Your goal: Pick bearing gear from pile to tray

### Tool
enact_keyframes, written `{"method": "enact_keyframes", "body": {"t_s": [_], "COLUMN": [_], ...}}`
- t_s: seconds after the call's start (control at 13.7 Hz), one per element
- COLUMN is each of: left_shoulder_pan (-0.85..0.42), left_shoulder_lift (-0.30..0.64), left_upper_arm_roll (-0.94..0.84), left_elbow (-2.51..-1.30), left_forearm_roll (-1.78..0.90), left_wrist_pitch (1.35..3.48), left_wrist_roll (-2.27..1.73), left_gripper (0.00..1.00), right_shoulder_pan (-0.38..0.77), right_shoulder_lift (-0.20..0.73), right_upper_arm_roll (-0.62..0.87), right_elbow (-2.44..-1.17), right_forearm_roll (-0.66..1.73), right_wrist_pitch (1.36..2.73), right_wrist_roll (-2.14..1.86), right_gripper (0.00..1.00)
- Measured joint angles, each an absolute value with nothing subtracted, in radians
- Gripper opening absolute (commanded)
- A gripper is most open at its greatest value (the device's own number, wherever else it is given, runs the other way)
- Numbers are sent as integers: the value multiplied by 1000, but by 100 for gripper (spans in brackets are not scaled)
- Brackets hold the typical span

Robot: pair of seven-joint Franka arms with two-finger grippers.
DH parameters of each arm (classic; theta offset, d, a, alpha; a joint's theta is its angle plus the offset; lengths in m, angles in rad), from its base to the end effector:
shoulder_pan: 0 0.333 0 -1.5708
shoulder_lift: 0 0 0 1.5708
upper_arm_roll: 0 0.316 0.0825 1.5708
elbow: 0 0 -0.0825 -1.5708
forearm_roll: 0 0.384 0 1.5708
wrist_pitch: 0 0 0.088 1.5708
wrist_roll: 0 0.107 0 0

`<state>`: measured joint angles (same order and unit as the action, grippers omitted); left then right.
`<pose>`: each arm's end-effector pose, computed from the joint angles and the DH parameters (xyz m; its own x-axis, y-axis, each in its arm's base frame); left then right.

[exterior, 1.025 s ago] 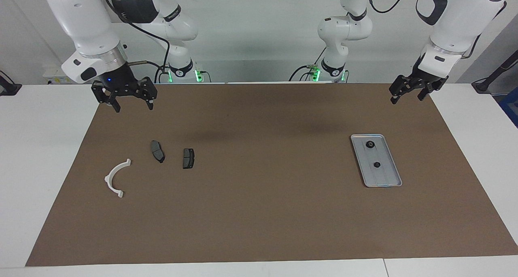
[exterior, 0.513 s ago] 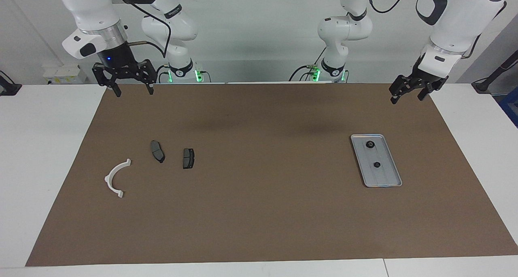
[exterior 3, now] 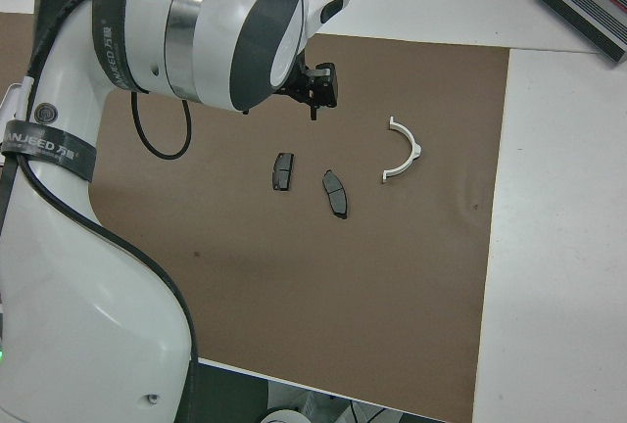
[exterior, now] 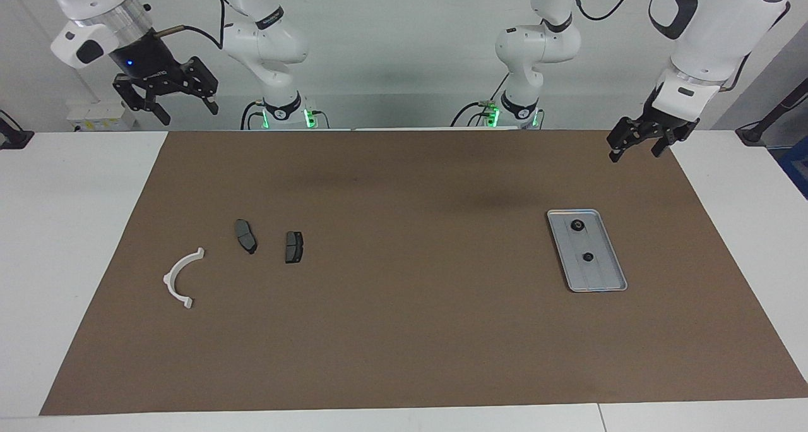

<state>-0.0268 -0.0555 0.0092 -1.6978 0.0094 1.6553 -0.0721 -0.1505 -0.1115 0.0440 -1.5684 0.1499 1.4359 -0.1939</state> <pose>0.5431 -0.0085 0.6021 0.9985 0.0537 0.0136 0.0538 -0.9985 -0.0079 0.5038 -0.0346 0.6742 0.9944 0.1049 0.0083 0.1050 -0.9839 -0.1446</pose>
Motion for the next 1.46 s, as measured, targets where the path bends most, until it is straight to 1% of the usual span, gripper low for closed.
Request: {"method": "enact_keyframes", "body": {"t_s": [0.37, 0.88, 1.46], "left_shoulder_pan": [-27, -27, -27], "left_shoulder_lift": [-56, -56, -56], "left_upper_arm_roll": [9, 9, 9], "left_elbow": [-1698, -1698, -1698], "left_forearm_roll": [9, 9, 9], "left_wrist_pitch": [1655, 1655, 1655], "left_wrist_roll": [-72, -72, -72], "left_gripper": [100, 100, 100], "right_shoulder_pan": [-150, -146, -147], "right_shoulder_lift": [-102, -102, -102], "right_upper_arm_roll": [60, 92, 93], "right_elbow": [-1568, -1565, -1560], "right_forearm_roll": [14, -3, -9], "right_wrist_pitch": [1455, 1471, 1472], "right_wrist_roll": [-276, -285, -285], "right_gripper": [100, 100, 100]}}
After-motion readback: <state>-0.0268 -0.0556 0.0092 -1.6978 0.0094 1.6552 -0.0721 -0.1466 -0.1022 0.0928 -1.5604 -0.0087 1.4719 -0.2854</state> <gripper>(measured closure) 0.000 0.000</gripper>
